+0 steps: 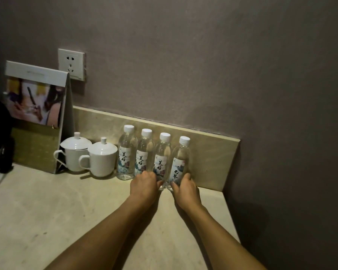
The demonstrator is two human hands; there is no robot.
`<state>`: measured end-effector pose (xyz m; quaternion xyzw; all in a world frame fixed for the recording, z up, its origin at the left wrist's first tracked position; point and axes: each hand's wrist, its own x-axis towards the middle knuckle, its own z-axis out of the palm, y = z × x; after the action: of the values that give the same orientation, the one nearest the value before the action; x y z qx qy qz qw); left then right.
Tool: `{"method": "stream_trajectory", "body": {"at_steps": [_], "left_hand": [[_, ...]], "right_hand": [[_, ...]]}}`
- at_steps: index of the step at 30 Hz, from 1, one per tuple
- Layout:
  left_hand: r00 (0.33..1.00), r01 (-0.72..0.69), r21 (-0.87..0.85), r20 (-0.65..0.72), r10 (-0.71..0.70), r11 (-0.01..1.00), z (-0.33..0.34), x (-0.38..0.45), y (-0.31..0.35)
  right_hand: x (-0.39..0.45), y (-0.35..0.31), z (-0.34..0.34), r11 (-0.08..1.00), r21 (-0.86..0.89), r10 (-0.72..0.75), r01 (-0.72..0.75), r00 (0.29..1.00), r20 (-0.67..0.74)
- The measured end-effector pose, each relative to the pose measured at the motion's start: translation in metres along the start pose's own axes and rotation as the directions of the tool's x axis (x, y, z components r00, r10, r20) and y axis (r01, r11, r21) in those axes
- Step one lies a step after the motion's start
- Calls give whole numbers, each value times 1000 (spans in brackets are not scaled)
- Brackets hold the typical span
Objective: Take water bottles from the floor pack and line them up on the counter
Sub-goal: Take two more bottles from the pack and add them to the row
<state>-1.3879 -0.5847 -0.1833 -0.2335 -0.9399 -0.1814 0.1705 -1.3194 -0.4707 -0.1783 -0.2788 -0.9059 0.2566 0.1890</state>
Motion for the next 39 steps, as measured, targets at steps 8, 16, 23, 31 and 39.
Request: {"method": "stream_trajectory", "body": {"at_steps": [8,16,23,31,39], "left_hand": [[1000,-3,2,-4,3,1000,3,3,1],[1000,9,-46,15,-9,999,1,5,0],[1000,3,-68,24,-1,998,2,5,-1],[1000,4,-63,23,-2,998,0,4,0],[999,9,-94,37,-6,996,-3,5,-1]], "right_hand": [[4,2,2,999,-43,4,-2,999,43],[5,2,2,997,-73,-16,21,998,58],[3,3,2,998,-62,-9,12,999,48],[5,4,1,999,-47,8,-5,998,60],[7,4,-1,999,-53,15,-10,997,81]]}}
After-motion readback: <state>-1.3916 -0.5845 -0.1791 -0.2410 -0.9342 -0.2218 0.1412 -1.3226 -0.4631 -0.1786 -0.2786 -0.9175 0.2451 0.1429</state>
